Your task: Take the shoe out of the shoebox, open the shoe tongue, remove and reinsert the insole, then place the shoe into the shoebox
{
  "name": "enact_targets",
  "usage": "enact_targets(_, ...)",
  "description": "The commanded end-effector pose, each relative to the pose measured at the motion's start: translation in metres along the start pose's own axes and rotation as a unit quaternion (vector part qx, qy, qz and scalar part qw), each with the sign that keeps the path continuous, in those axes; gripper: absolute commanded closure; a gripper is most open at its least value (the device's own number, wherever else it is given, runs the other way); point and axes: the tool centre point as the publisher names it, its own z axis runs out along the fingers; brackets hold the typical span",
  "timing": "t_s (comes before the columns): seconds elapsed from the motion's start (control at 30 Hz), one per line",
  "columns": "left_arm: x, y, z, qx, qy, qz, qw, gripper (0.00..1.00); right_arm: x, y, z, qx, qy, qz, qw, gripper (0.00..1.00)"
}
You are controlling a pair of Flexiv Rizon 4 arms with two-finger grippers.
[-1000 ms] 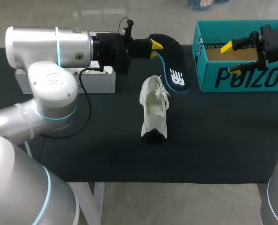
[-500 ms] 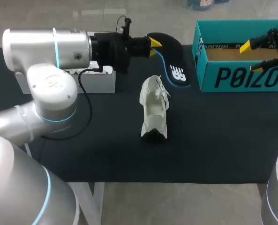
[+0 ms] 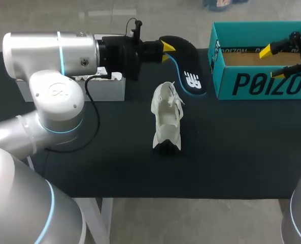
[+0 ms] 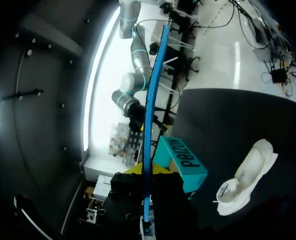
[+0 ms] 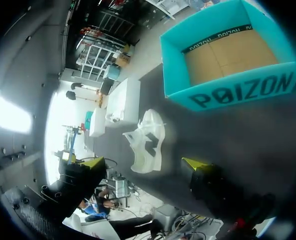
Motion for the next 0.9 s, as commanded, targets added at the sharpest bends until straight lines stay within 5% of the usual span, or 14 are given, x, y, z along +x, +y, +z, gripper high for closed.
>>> enact_targets(0.03, 0.006, -0.015, -0.005, -0.003, 0.023, 0.007, 1.0, 1.0, 0.001, -0.001, 0.0, 0.0, -0.001, 0.001, 1.0, 0.0)
enact_targets(0.17, 0.032, -0.031, -0.01, -0.027, 0.108, 0.01, 0.994, 1.0, 0.001, -0.001, 0.0, 0.0, -0.001, 0.001, 1.0, 0.0)
enact_targets(0.33, 0.055, -0.039, -0.025, -0.046, 0.145, -0.001, 0.988, 1.0, 0.001, -0.001, 0.0, 0.0, -0.001, 0.001, 1.0, 0.0)
enact_targets(0.57, 0.1, -0.042, -0.035, -0.039, 0.194, -0.056, 0.979, 1.0, 0.001, -0.001, 0.0, 0.0, -0.001, 0.001, 1.0, 0.0)
enact_targets(0.8, 0.149, -0.044, -0.04, 0.012, 0.256, -0.137, 0.957, 1.0, 0.001, -0.001, 0.0, 0.0, -0.001, 0.001, 1.0, 0.0)
enact_targets(0.9, 0.149, -0.044, -0.04, 0.012, 0.256, -0.137, 0.957, 1.0, 0.001, -0.001, 0.0, 0.0, -0.001, 0.001, 1.0, 0.0)
